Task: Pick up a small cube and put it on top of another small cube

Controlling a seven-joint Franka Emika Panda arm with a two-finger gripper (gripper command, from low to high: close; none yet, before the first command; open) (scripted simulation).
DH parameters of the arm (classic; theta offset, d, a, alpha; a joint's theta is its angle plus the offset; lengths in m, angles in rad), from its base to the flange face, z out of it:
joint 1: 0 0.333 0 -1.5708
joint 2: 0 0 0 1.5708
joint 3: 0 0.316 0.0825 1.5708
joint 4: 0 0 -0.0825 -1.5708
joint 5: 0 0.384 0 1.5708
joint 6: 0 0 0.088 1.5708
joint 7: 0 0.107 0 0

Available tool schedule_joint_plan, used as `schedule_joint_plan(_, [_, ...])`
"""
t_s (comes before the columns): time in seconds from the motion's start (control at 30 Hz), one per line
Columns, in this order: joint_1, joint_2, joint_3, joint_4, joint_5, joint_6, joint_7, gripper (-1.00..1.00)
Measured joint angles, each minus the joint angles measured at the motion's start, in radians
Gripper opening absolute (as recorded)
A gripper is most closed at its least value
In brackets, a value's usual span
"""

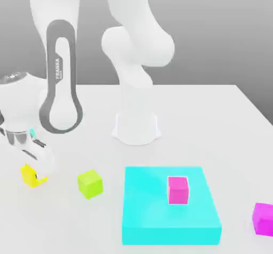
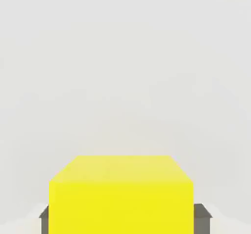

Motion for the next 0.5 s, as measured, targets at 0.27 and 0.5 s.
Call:
schedule_joint_plan(0.27, [0.083, -0.195, -0.137, -0.046, -0.235, -0.143, 0.176, -1.0])
schedule_joint_plan(0.5, [0.323, -0.185, 0.037, 0.071, -0.341, -0.258, 0.385, -1.0])
